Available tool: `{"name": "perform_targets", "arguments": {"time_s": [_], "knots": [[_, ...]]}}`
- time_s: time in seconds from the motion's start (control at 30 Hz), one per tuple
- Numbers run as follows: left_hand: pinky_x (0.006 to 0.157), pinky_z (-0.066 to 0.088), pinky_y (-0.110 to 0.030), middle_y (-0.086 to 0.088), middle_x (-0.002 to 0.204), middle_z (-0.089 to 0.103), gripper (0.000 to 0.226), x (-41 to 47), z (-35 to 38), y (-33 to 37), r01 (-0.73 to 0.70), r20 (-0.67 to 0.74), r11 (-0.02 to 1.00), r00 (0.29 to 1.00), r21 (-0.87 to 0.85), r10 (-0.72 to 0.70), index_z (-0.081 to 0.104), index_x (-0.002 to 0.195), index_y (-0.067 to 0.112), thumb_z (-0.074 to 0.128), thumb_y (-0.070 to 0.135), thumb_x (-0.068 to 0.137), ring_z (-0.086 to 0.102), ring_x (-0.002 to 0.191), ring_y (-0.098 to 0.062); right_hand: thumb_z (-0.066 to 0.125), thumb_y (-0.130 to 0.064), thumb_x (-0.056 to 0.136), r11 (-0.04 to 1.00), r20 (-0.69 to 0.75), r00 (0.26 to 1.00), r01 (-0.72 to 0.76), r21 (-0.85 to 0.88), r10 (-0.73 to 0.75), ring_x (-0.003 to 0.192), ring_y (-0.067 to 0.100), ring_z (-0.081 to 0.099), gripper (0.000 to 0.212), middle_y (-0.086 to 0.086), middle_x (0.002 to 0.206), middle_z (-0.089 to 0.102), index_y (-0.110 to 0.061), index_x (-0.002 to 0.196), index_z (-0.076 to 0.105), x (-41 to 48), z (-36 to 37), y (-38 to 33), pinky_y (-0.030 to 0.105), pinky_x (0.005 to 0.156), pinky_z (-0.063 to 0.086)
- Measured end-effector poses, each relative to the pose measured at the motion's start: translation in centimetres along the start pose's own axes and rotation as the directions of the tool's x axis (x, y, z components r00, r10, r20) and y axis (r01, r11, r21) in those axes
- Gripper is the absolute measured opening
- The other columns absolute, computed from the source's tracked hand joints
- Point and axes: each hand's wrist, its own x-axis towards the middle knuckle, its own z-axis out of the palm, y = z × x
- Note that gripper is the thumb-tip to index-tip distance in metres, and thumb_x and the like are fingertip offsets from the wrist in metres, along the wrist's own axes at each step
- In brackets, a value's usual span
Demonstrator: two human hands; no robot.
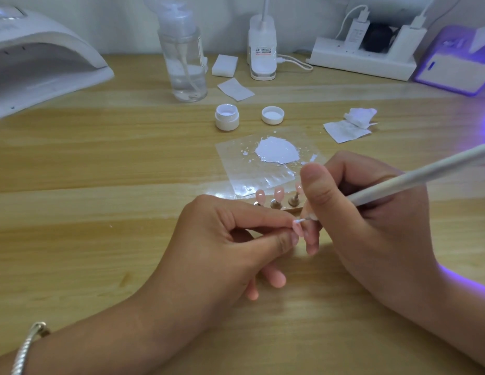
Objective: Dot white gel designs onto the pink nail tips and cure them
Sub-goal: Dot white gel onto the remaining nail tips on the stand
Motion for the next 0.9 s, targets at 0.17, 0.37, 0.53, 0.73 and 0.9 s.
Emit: {"name": "perform_targets", "arguments": {"time_s": [0.17,0.37,0.53,0.73,0.9], "knots": [[0.033,0.043,-0.023,0.003,0.074,0.077,0.006,0.0,0.3,0.1,-0.003,-0.017,0.999,1.0,-0.049,0.003,0.082,0.08,0.02,0.079,0.016,0.078,0.066,0.043,-0.018,0.055,-0.021,0.096,0.997,-0.076,0.996,0.057,0.056,-0.052,0.035,0.023,0.053,0.039,0.0,0.047,0.053,-0.005,0.062,0.049,0.3,-0.3,-0.3,0.025,0.04,0.041],[0.033,0.041,-0.023,0.0,0.072,0.076,0.004,-0.3,0.3,0.4,-0.001,-0.044,0.996,0.999,-0.084,-0.003,0.082,0.079,0.021,0.081,0.023,0.076,0.065,0.042,-0.02,0.062,-0.034,0.095,0.989,-0.213,0.966,0.147,-0.003,-0.145,0.038,0.012,0.043,0.041,-0.001,0.049,0.047,-0.015,0.064,0.044,3.2,-1.9,-1.4,0.021,0.042,0.035],[0.04,0.036,-0.014,0.001,0.055,0.067,0.004,-1.1,0.3,1.0,-0.212,-0.105,0.976,0.973,-0.05,0.206,0.081,0.079,0.025,0.083,0.028,0.077,0.058,0.035,-0.014,0.056,-0.048,0.096,0.981,0.018,1.0,0.013,-0.194,-0.01,0.048,0.01,0.059,0.042,0.002,0.053,0.061,-0.019,0.067,0.065,8.6,-3.6,-0.2,0.02,0.052,0.044],[0.045,0.04,-0.013,0.005,0.083,0.075,0.009,0.6,-1.7,1.8,-0.334,-0.27,0.943,0.907,0.007,0.323,0.081,0.079,0.028,0.083,0.033,0.072,0.061,0.051,-0.012,0.05,-0.038,0.101,0.909,0.235,0.962,-0.031,-0.416,0.141,0.044,0.002,0.046,0.044,-0.005,0.048,0.053,-0.014,0.067,0.063,11.8,-2.9,3.5,0.01,0.049,0.035],[0.049,0.041,-0.017,0.005,0.082,0.075,0.006,2.5,-3.6,0.7,-0.219,-0.277,0.972,0.932,0.08,0.233,0.08,0.075,0.032,0.082,0.029,0.07,0.054,0.062,-0.006,0.053,-0.038,0.1,0.897,0.269,0.948,-0.034,-0.44,0.168,0.041,0.005,0.05,0.043,-0.006,0.047,0.054,-0.021,0.06,0.059,12.1,-1.8,5.1,0.02,0.044,0.044]]}}
